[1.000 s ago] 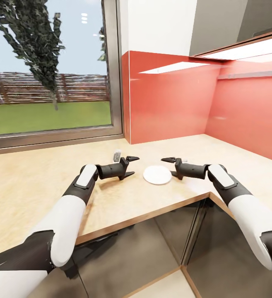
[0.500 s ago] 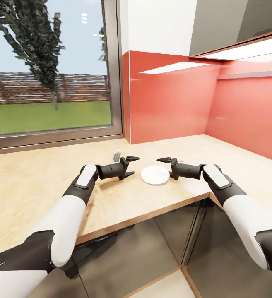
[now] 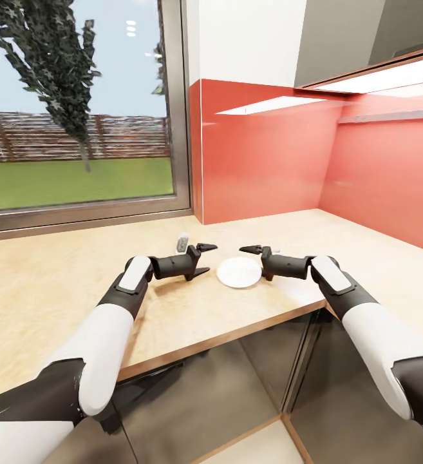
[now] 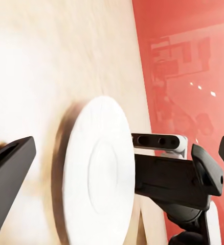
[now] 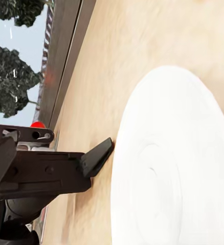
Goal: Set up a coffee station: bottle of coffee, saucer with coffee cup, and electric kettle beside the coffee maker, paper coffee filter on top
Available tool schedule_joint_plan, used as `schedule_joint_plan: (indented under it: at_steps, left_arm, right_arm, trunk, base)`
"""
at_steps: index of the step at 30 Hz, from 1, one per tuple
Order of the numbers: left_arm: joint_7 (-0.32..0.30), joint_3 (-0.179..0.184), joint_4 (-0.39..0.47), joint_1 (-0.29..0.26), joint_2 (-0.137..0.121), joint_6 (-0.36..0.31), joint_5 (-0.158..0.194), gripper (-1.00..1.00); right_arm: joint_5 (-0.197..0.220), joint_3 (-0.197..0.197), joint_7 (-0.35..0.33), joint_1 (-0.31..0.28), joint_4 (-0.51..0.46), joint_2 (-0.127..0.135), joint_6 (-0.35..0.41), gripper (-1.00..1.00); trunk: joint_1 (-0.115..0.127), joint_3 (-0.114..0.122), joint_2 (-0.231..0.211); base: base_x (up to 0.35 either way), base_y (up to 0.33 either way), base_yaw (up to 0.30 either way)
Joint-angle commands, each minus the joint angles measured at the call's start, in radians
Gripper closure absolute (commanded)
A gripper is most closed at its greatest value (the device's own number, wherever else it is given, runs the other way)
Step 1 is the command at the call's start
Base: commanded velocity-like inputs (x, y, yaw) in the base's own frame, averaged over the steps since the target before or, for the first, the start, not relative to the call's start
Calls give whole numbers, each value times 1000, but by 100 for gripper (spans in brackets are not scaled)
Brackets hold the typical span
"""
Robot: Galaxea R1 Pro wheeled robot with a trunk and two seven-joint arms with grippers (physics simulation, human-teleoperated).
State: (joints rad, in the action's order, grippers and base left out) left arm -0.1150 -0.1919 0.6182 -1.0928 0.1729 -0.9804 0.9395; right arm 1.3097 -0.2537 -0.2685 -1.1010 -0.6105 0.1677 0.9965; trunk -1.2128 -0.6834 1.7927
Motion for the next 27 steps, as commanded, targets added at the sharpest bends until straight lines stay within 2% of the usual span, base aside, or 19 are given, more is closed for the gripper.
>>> schedule_joint_plan:
  at_steps: [1,7,9,12,18,27]
  left_arm:
    - [-5,-5,-1,-1,2,-7,-24,-100]
    - [-15,70,-1,-1,2,-10,-18,-100]
    - [-84,110,-1,-1,2,-10,-14,-100]
    - [-115,145,0,-1,2,-11,-12,-100]
    - [-129,162,0,-1,2,-10,-12,-100]
    - [-132,166,0,-1,2,-11,-11,-100]
  right_arm:
    - [-36,-9,-6,0,2,1,-2,-100]
    - [-36,-9,-6,0,2,1,-2,-100]
    - [-36,-9,-6,0,2,1,-2,-100]
    - [-36,-9,-6,0,2,1,-2,-100]
    - [-36,-9,-6,0,2,1,-2,-100]
    - [-36,-9,-6,0,2,1,-2,-100]
  trunk:
    - [0,-1,0]
    - [0,-1,0]
    - [0,-1,0]
    - [0,-1,0]
    - [0,-1,0]
    - [0,-1,0]
  base:
    - [0,0,0]
    - [0,0,0]
    - [0,0,0]
    - [0,0,0]
    - [0,0,0]
    - [0,0,0]
